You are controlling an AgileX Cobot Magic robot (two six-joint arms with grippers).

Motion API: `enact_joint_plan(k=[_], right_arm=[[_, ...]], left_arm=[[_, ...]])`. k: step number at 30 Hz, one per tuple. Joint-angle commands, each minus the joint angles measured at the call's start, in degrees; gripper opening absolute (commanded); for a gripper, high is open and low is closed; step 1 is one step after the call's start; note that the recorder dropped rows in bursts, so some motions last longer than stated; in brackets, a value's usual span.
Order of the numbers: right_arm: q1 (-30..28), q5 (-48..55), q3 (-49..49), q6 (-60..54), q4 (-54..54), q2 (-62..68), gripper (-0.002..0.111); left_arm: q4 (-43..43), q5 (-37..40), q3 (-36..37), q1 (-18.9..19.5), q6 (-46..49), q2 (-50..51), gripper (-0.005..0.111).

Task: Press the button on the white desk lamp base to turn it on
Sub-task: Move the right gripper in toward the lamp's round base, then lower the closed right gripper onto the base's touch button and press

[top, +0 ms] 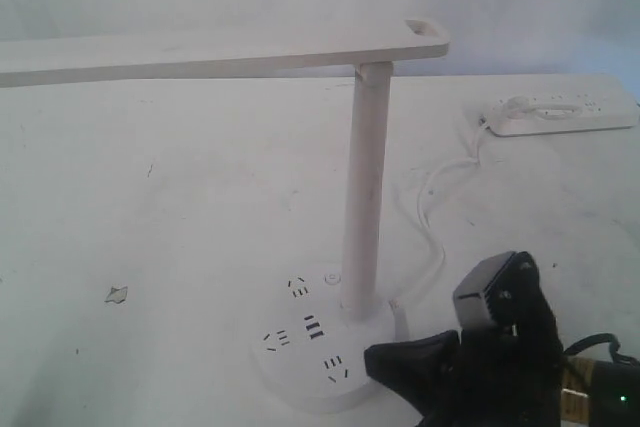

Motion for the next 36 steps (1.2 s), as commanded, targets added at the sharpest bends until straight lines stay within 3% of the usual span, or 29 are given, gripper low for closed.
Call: enact_joint_plan(k=[1,10,16,36], right_arm=[[5.6,-2.5,-0.3,-6.9,8.8,3.7,0.0],[8.6,2.1,-2.3,-13.6,20.7,5.5,0.0],[8.6,10.8,-3.3,-12.8,20.8,5.5,0.0],[8.6,11.9,-6.3,-8.8,15.1,5.5,0.0]], left_arm=[[-0.1,0.1,0.1,0.0,0.0,-0.2,0.0],[-0.1,0.1,0.1,0.0,0.0,-0.2,0.0],[-0.1,0.1,0.1,0.0,0.0,-0.2,0.0],[-0.1,0.1,0.1,0.0,0.0,-0.2,0.0]])
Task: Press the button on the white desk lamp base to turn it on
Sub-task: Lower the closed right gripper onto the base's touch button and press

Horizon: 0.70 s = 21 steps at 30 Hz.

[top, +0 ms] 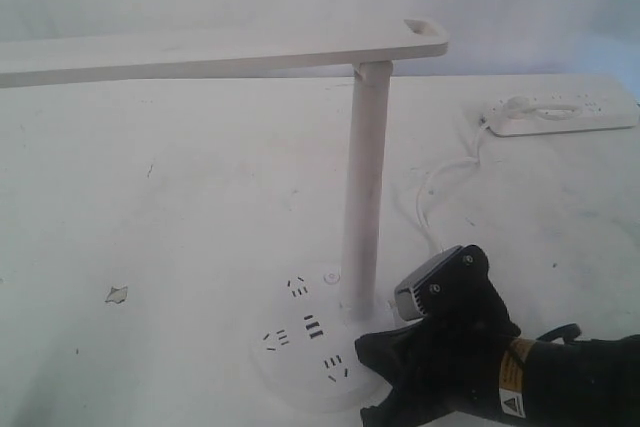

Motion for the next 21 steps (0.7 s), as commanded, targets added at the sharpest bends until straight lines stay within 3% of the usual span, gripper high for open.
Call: enact_joint_plan(k=[1,21], right_arm=[[0.2,0.2,-0.1,0.9,-0.8,0.1,0.0],[0.2,5.2,-0.1,-2.3,6.3,0.1,0.0]], left_arm=[[-0.1,0.1,0.1,0.0,0.0,-0.2,0.0],[-0.1,0.1,0.1,0.0,0.0,-0.2,0.0]])
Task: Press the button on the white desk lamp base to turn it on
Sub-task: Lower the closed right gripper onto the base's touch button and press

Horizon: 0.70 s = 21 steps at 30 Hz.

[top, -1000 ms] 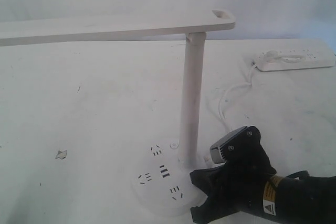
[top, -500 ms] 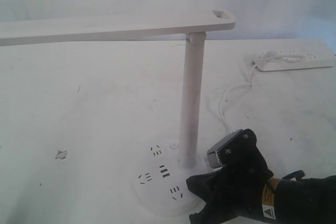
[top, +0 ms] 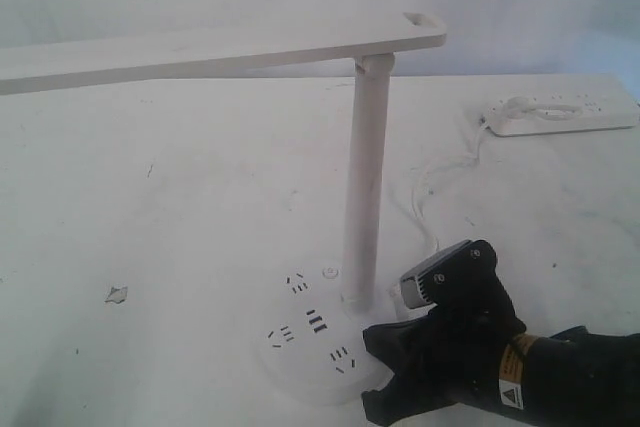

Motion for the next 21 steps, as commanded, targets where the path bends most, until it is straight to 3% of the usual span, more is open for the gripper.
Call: enact_joint_plan(k=[1,8,21], right_arm=[[0.1,2.6,0.0,-1.5,1.3,0.2,0.0],[0.1,-6.3,0.0,-4.7,1.2,0.2,0.0],[0.1,-0.6,0.0,-4.6,1.2,0.2,0.0]], left_arm=[[-0.1,0.1,0.1,0.0,0.0,-0.2,0.0],[-0.1,0.1,0.1,0.0,0.0,-0.2,0.0],[-0.1,0.1,0.1,0.0,0.0,-0.2,0.0]])
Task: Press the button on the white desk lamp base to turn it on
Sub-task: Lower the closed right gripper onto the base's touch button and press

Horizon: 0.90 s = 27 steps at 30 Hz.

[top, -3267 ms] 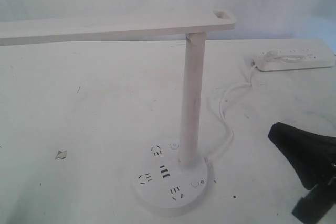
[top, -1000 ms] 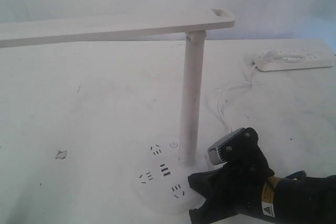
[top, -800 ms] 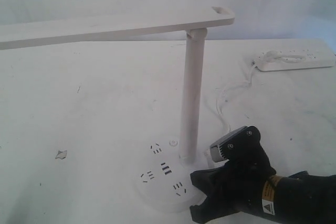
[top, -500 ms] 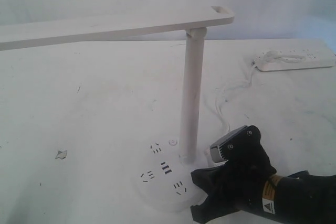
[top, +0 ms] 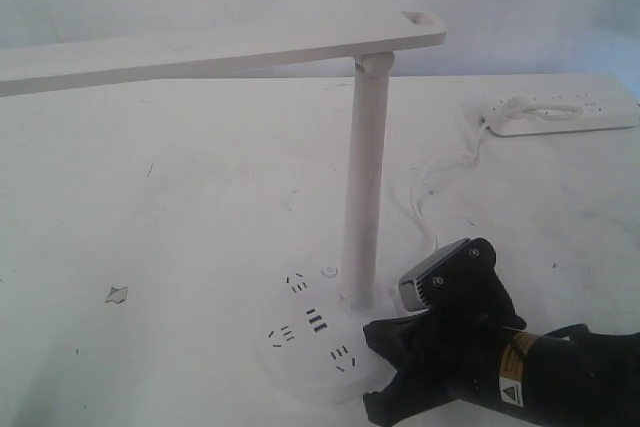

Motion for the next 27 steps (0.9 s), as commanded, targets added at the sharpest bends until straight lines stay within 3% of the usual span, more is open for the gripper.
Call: enact_joint_plan(k=[1,21,27], right_arm=[[0.1,1.3,0.0,-0.6,0.2,0.1,0.0],[0.1,11.3,-1.9,0.3,1.1,0.1,0.0],[0.1,6.6,-1.9,-0.2,0.6,0.1,0.0]], left_arm=[[-0.1,0.1,0.1,0.0,0.0,-0.2,0.0],[-0.1,0.1,0.1,0.0,0.0,-0.2,0.0],[-0.1,0.1,0.1,0.0,0.0,-0.2,0.0]])
